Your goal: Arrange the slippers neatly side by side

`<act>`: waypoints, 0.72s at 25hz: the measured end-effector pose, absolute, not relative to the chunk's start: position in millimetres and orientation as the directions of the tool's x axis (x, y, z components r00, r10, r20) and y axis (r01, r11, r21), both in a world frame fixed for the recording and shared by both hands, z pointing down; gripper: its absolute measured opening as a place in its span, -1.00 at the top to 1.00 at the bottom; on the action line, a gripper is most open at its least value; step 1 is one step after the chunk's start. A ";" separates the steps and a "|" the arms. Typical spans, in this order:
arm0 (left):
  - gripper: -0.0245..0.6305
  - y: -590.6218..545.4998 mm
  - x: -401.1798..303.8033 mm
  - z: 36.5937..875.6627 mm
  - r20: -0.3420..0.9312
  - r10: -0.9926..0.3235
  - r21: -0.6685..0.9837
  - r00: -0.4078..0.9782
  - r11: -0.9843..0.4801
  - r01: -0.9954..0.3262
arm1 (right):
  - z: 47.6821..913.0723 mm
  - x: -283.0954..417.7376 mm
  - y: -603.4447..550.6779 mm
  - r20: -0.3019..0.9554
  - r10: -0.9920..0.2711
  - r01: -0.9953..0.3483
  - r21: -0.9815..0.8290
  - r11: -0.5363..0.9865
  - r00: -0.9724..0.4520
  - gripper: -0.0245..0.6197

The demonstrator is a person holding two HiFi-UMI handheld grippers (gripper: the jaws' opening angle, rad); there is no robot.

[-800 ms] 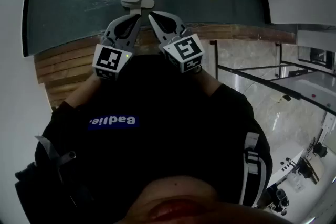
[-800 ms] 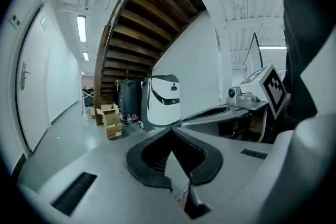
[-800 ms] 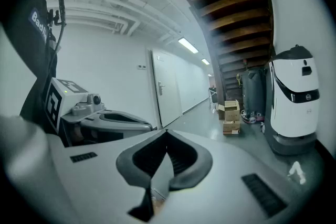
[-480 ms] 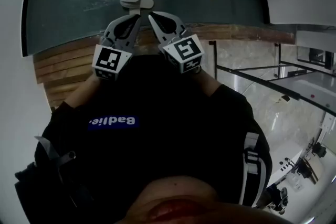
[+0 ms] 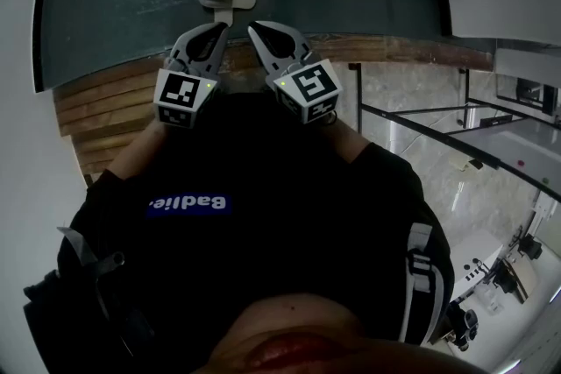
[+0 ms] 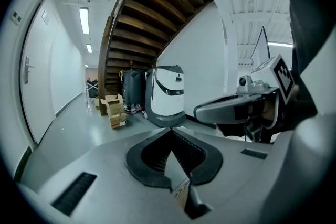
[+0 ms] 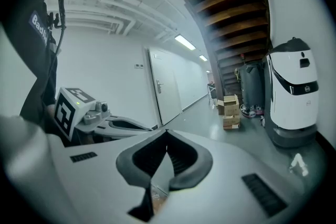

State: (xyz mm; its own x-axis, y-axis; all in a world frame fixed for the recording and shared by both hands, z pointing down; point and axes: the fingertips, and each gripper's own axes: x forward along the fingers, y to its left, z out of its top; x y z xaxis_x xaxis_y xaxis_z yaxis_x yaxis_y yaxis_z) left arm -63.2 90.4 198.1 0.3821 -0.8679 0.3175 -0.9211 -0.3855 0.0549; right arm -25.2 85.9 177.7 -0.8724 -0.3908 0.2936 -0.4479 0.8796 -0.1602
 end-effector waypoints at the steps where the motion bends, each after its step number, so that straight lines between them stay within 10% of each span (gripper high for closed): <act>1: 0.92 87.0 -66.2 207.8 0.337 -0.862 0.054 0.378 -0.383 -0.922 | 181.8 -24.3 84.2 0.301 -0.391 -0.452 -0.167 0.876 -0.870 0.93; 18: 0.92 19.9 -90.6 330.8 0.549 -0.750 0.014 0.368 -0.432 -0.902 | 244.1 -12.6 58.5 0.429 -0.402 -0.530 -0.236 0.814 -0.809 0.92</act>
State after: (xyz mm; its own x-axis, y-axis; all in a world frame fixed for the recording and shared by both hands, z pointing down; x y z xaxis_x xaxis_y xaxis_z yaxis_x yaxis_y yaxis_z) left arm -90.6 19.9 330.8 0.3680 -0.7503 0.5492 -0.9017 -0.4321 0.0139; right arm -12.6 58.5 244.1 -0.8088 -0.4018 0.4295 -0.5301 0.8144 -0.2363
